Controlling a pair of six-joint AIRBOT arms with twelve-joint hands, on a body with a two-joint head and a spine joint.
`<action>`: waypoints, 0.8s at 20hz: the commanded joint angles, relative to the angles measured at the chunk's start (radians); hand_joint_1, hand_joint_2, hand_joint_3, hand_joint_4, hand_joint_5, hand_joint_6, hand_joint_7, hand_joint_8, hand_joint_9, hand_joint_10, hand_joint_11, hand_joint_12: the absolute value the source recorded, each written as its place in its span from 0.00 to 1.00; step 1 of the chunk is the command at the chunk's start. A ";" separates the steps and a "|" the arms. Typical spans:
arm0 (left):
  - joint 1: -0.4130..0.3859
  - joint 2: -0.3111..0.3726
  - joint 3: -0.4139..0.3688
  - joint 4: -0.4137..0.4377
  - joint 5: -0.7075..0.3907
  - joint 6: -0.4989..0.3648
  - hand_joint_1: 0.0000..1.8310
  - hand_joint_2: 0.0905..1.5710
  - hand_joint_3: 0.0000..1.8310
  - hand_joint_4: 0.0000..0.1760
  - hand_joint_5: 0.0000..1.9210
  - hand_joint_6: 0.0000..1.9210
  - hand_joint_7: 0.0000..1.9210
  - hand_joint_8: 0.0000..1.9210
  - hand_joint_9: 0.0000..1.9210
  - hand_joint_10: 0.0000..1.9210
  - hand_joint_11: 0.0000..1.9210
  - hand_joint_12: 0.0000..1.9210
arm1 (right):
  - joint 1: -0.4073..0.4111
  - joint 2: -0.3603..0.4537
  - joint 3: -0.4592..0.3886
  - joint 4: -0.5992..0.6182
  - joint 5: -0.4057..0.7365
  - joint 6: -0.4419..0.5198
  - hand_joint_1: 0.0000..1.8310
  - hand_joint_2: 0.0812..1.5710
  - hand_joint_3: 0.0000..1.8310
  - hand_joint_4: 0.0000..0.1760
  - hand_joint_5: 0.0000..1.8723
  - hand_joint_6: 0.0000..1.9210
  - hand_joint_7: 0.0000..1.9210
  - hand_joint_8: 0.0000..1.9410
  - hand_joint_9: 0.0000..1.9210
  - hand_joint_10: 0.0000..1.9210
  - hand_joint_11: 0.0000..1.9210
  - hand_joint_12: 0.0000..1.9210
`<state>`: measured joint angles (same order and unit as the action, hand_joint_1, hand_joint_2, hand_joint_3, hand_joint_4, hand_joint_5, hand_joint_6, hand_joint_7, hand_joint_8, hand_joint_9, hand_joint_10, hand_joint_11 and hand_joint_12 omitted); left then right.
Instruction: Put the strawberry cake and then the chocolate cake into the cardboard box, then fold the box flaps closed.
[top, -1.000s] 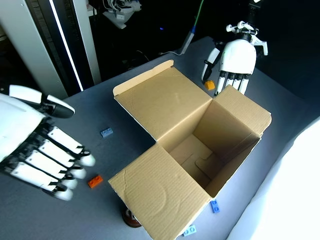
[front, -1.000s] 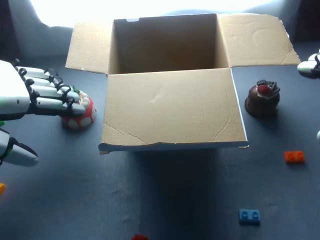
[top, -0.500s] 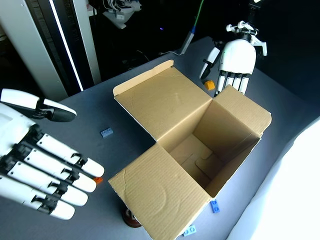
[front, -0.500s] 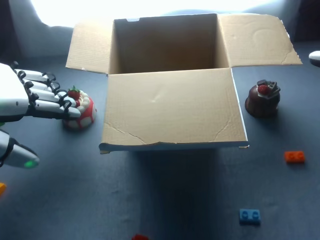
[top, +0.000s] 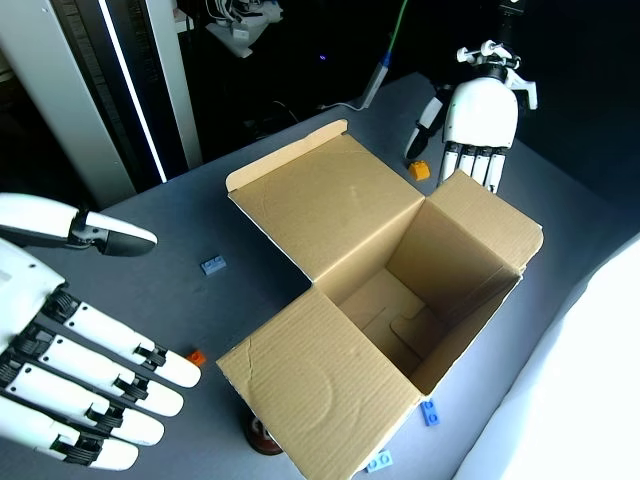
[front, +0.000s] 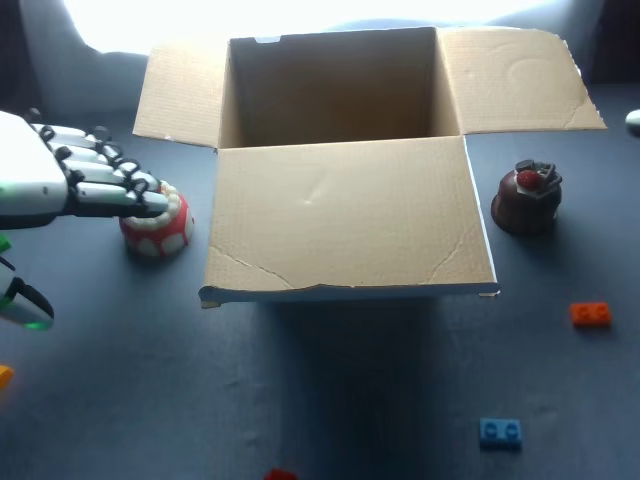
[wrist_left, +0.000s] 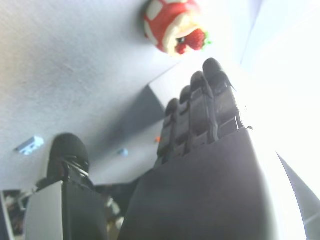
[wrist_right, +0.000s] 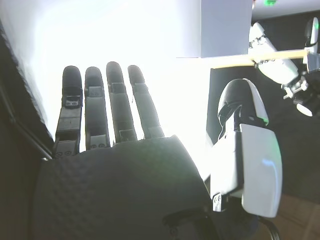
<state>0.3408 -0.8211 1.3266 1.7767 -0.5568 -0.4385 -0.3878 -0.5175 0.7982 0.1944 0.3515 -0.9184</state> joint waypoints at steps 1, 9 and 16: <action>-0.015 0.003 -0.003 -0.033 0.019 -0.003 0.47 0.63 0.00 0.16 0.01 0.00 0.01 0.00 0.03 0.00 0.00 0.16 | 0.014 0.014 0.006 0.008 0.109 0.007 0.00 0.69 0.00 0.00 0.11 0.00 0.12 0.00 0.11 0.01 0.00 0.34; -0.037 -0.112 0.090 -0.020 0.070 -0.027 0.56 0.59 0.00 0.17 0.02 0.01 0.05 0.00 0.04 0.00 0.00 0.14 | 0.017 0.006 0.049 0.192 0.157 0.007 0.00 0.71 0.00 0.00 0.10 0.00 0.11 0.00 0.11 0.00 0.00 0.32; 0.020 -0.215 0.231 -0.087 0.071 -0.065 0.58 0.58 0.00 0.27 0.07 0.01 0.05 0.00 0.05 0.00 0.00 0.16 | 0.025 -0.003 0.077 0.211 0.182 0.006 0.00 0.70 0.00 0.00 0.11 0.00 0.11 0.00 0.11 0.00 0.00 0.35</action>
<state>0.3717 -1.0538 1.5692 1.7275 -0.5030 -0.5095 -0.3779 -0.5304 0.8692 0.4038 0.4175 -0.9180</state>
